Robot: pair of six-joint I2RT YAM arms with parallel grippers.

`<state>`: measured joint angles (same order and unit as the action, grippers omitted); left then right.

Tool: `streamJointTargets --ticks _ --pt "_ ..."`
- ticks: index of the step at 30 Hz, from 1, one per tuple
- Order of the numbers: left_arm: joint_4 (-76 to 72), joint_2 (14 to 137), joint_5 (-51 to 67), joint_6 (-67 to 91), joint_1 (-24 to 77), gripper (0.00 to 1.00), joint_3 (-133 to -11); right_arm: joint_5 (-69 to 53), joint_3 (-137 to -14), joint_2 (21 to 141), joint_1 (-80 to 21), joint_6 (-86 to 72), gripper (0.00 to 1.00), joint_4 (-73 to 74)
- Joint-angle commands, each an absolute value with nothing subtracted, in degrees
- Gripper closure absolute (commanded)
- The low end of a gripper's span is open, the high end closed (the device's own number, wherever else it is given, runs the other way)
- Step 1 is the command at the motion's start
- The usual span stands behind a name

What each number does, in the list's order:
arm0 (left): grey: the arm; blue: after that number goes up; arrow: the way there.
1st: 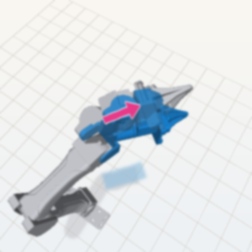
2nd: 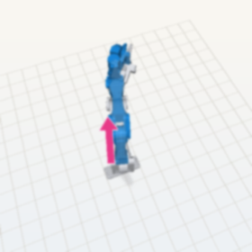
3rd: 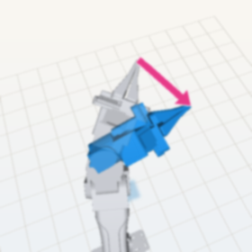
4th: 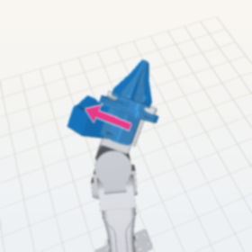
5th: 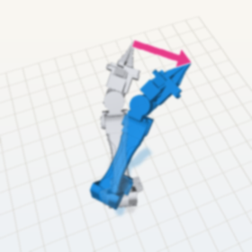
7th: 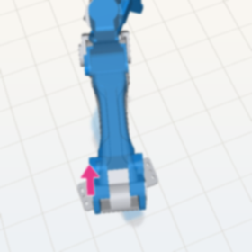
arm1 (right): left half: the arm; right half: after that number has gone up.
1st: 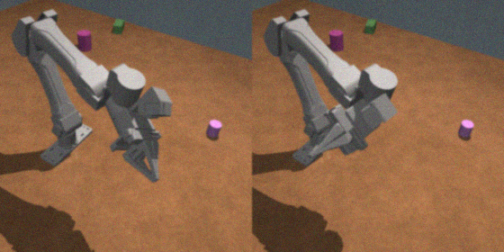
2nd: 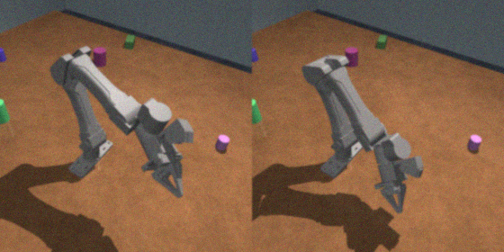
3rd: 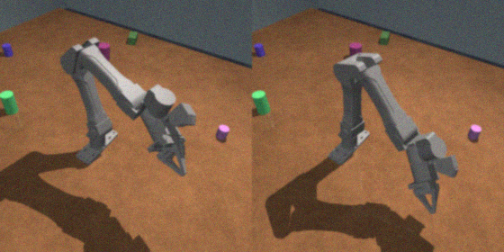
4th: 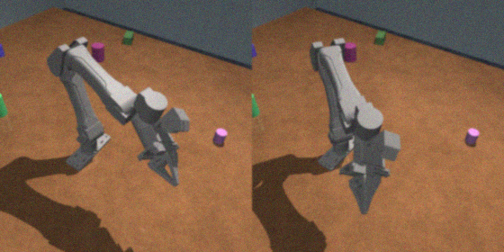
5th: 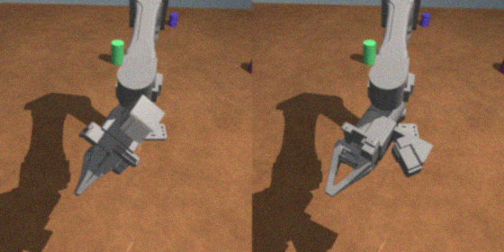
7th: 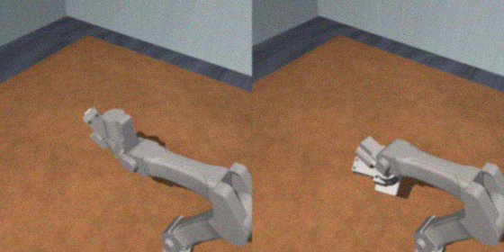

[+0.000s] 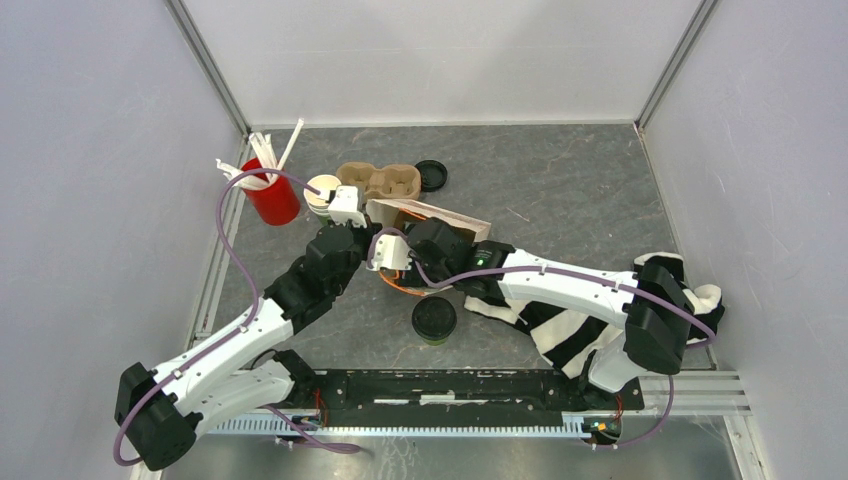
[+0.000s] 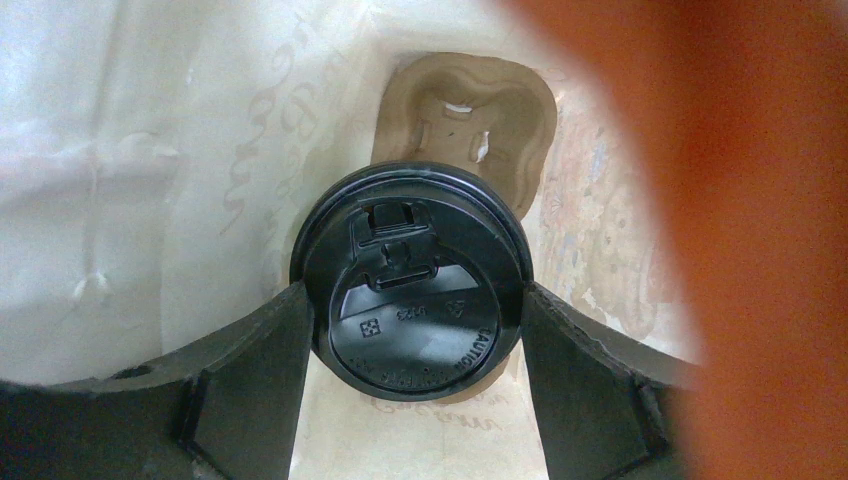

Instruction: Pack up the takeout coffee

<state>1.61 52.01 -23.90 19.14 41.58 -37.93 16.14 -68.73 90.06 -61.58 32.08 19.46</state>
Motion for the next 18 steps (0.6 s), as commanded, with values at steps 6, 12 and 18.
streamJointTargets --ticks 6,12,18 --pt "1.5 52.7 -26.8 15.2 41.5 0.98 -40.8 13.7 -71.3 86.9 -60.8 31.7 0.42 21.6" --pt "1.0 51.5 -26.7 14.9 41.5 0.98 -40.0 13.9 -72.1 88.2 -59.8 32.9 0.42 23.0" --pt "1.0 50.2 -25.3 14.6 41.5 0.98 -39.5 12.8 -72.9 90.2 -58.3 33.0 0.42 21.2"
